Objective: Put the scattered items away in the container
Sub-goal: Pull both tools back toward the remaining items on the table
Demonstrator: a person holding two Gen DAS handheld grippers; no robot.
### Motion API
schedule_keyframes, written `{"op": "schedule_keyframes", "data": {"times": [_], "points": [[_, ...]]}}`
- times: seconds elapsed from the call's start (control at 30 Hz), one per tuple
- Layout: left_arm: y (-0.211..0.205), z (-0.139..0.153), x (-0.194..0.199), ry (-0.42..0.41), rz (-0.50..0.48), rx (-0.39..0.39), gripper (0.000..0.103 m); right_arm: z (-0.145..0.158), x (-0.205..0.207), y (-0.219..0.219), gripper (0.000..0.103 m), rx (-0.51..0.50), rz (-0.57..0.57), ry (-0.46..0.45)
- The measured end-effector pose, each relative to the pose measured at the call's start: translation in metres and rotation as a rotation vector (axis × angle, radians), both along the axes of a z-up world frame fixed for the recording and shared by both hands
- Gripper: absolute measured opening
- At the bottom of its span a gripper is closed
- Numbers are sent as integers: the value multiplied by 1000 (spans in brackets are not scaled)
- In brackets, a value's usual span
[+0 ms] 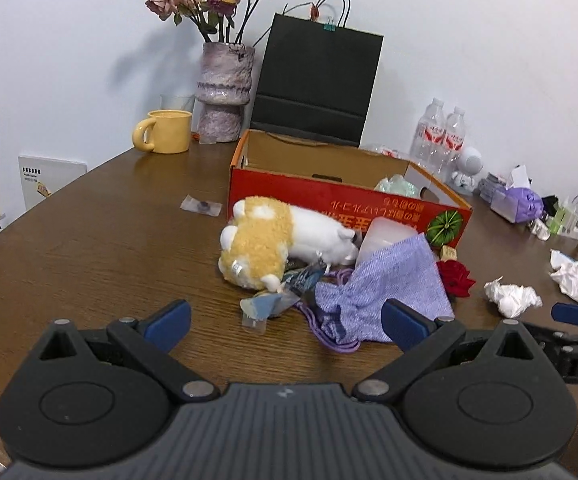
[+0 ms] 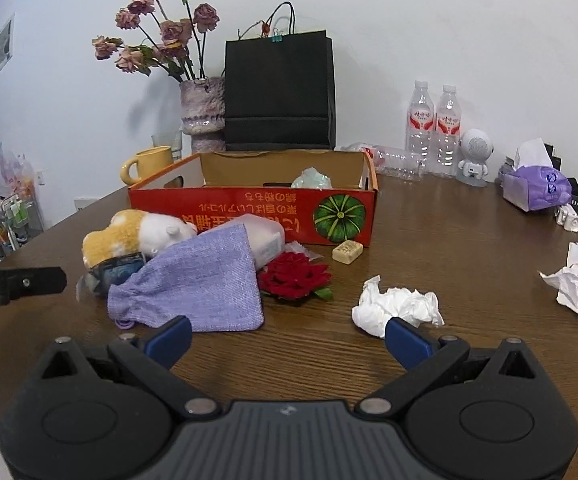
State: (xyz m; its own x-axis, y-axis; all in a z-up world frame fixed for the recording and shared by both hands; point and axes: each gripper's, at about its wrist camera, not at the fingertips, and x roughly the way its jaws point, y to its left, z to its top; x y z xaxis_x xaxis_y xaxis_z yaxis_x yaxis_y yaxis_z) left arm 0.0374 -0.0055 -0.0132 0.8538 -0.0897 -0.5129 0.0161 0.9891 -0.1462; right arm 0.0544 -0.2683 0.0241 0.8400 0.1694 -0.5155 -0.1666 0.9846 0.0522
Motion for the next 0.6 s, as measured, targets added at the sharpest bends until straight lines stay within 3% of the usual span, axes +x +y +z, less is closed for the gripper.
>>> {"op": "schedule_keyframes", "data": {"times": [0.33,0.6], "points": [[1,-4,13,-4,-22,62,103,-4,12,9,103,4,38,20],[-4,-12,37,6,-66,123,102,-15,55,25,97,41,79,105]]}}
